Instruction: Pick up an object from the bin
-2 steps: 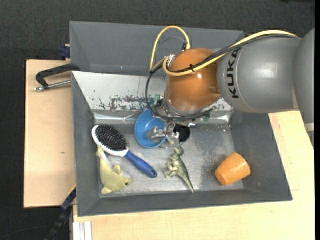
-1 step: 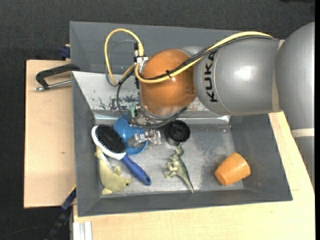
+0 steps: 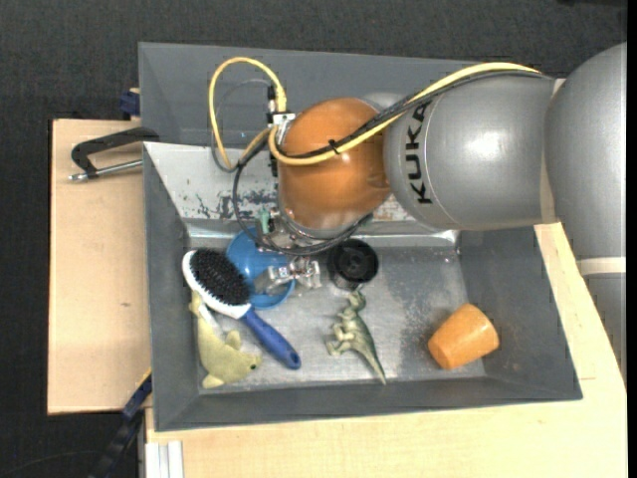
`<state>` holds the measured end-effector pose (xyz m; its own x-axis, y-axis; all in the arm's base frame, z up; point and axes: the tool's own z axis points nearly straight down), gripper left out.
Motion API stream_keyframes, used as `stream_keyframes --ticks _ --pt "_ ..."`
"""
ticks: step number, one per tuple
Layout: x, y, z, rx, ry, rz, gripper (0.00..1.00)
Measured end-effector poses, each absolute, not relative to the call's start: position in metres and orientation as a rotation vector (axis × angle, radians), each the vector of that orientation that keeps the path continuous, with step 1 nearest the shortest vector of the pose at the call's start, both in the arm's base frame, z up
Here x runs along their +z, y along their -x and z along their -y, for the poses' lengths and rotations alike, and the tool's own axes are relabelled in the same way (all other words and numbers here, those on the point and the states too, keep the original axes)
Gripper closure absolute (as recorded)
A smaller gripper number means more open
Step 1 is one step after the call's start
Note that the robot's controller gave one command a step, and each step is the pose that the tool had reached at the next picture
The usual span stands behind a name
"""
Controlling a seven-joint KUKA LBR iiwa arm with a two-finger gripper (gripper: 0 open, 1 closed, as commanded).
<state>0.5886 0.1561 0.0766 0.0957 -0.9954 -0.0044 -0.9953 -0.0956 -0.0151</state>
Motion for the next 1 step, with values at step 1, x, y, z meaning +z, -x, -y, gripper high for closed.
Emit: stream_keyframes --ticks 1 --pt "0.0737 -0.5571 -0.0933 -0.002 2.133 -2.294 1.00"
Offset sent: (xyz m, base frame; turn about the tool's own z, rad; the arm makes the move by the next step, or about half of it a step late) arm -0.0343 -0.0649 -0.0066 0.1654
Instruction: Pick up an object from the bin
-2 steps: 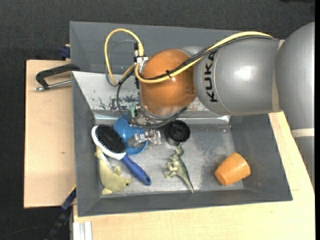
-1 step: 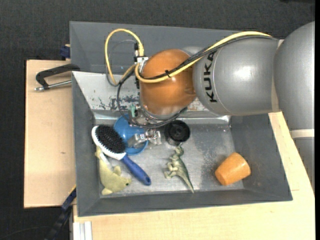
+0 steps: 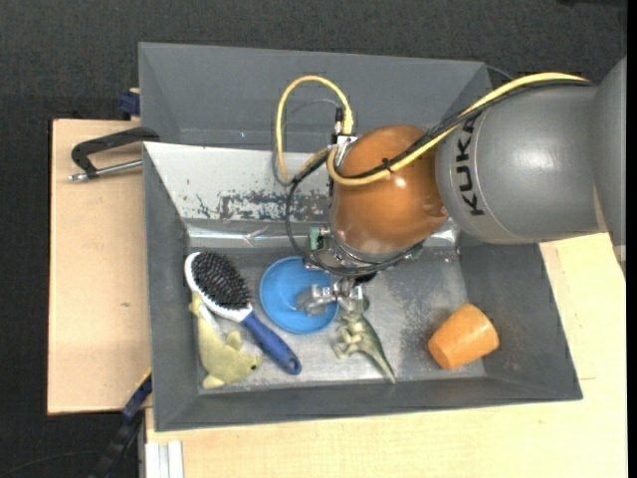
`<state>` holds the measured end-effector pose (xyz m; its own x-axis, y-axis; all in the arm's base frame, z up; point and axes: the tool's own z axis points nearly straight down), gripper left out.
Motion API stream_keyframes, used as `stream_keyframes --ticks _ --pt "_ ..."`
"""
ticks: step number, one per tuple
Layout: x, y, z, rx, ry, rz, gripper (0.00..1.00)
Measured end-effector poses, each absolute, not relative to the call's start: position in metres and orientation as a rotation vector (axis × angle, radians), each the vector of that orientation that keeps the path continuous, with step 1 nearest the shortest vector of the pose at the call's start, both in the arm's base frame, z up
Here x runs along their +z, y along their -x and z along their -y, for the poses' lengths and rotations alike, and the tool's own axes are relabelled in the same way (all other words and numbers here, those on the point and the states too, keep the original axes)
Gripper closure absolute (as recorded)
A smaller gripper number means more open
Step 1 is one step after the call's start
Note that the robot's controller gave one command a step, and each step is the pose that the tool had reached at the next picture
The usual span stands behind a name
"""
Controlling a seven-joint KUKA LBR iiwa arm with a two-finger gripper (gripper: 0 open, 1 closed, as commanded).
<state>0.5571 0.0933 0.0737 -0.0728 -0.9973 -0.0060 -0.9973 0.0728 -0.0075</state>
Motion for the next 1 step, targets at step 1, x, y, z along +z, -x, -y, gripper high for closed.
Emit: stream_keyframes --ticks 1 --pt "0.3260 -0.5456 -0.0813 -0.011 2.174 -2.250 1.00"
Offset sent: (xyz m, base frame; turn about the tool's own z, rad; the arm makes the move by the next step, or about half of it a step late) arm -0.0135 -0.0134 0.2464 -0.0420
